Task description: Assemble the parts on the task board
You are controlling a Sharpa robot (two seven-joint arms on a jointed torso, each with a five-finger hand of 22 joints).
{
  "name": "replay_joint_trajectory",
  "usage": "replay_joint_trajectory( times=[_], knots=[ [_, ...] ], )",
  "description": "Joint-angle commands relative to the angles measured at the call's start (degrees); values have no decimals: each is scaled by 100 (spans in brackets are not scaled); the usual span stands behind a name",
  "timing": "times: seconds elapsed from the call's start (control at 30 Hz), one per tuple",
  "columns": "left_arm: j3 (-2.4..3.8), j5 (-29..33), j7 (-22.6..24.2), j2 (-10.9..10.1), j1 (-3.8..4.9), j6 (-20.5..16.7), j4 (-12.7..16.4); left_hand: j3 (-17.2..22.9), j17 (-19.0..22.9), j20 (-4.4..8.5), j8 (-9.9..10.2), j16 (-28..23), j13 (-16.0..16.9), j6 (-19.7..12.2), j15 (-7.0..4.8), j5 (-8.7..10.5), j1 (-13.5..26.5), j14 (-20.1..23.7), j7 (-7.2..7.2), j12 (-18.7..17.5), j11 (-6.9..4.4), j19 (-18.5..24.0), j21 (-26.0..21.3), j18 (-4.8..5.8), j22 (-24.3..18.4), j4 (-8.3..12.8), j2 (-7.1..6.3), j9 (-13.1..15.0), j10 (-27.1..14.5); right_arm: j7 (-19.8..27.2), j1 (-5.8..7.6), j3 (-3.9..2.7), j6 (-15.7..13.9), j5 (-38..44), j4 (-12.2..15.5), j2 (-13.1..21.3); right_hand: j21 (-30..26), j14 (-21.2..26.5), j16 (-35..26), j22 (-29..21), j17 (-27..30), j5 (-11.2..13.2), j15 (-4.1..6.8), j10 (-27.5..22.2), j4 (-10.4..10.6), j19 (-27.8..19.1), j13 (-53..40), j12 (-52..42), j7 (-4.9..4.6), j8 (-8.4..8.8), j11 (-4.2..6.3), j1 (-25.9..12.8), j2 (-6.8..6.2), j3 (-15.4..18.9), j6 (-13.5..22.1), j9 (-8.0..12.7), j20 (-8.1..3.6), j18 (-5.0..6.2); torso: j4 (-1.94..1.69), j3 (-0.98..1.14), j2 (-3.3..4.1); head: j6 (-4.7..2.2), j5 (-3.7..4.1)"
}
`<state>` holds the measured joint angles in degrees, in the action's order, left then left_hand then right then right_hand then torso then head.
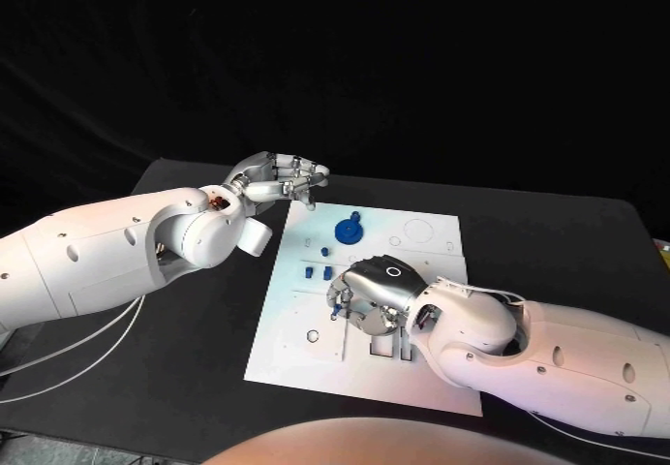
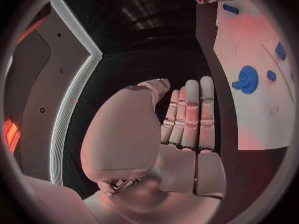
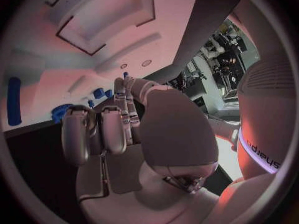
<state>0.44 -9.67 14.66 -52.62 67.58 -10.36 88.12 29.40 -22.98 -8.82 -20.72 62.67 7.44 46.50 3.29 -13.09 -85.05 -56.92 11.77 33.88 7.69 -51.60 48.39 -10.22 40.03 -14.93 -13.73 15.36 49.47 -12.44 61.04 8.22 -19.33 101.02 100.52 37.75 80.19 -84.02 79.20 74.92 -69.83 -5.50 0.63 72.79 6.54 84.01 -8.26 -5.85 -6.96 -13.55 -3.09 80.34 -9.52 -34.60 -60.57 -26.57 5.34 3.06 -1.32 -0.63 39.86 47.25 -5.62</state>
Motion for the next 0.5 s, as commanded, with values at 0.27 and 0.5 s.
replay_joint_trajectory(
  times=[0.27,0.5],
  knots=[
    [3,-17,13,28,2,126,-3,-8,11,-26,39,-33,-11,-52,47,0,-6,3,4,-23,31,-23,-25,-23,-12,26,-25,-8,-31,88,-91,9,100,127,-105,-82,-22,-194,-29,1161,7,-13,49,35,-19,192,9,37,-8,-69,-18,-39,26,-26,-32,-131,-50,-91,0,1,0,33,-30],
    [3,-18,8,30,2,136,-8,-11,13,-30,40,-36,-13,-57,51,0,0,7,7,-25,35,-22,-32,-23,-15,25,-22,-7,-37,72,-128,10,120,238,-165,-114,-18,-194,-29,1163,7,-13,49,35,-20,194,9,39,-8,-69,-18,-42,26,-27,-30,-132,-50,-92,0,2,0,56,-23]
  ],
)
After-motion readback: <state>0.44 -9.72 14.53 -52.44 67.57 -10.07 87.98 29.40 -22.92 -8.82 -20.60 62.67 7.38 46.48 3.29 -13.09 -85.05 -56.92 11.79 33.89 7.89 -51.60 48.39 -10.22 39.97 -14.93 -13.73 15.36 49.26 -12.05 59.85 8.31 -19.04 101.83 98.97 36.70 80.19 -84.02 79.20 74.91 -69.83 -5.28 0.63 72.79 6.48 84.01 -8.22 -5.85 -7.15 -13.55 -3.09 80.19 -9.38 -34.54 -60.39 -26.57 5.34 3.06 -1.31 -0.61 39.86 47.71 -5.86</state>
